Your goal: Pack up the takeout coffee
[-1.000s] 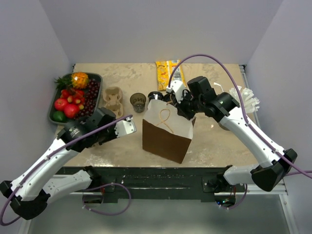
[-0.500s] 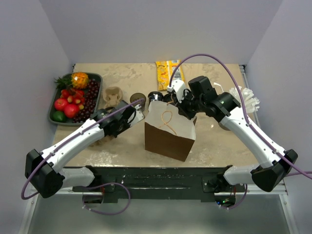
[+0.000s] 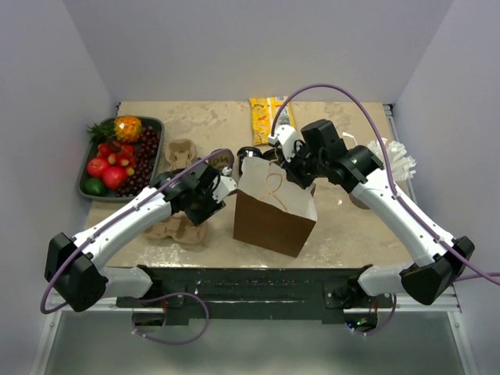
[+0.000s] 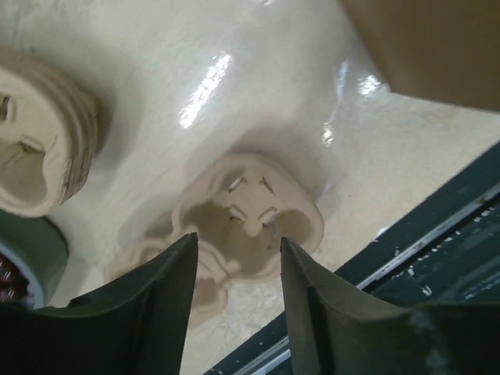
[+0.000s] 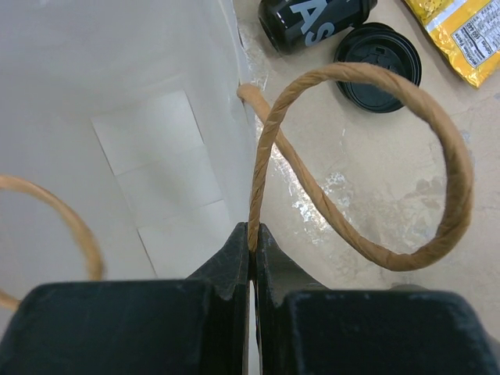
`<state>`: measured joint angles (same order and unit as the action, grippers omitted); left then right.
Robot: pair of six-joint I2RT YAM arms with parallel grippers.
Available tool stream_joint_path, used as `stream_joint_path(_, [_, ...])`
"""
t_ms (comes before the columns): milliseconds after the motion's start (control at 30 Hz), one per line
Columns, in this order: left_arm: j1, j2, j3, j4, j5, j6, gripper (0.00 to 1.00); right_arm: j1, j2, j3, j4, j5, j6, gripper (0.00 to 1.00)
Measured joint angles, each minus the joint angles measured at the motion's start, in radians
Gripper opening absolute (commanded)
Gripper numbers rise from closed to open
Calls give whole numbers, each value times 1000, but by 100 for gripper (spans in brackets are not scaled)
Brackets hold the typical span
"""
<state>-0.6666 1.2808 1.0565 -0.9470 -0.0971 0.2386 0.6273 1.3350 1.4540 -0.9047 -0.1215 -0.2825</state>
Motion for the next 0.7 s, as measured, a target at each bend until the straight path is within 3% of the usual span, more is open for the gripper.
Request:
stream_joint_path(167, [0, -31, 20, -26, 124, 55, 64, 0, 7, 5, 4, 0, -3, 0])
stream_joint_path(333, [3, -158, 3, -84, 208, 329, 70, 0, 7, 11, 4, 0, -7, 0])
stream_joint_path(533, [6, -362, -158, -110, 203, 701, 61, 0, 6, 12, 3, 0, -8, 0])
stream_joint_path(700, [76, -280, -198, -135, 211, 847, 61, 0, -3, 11, 2, 0, -8, 0])
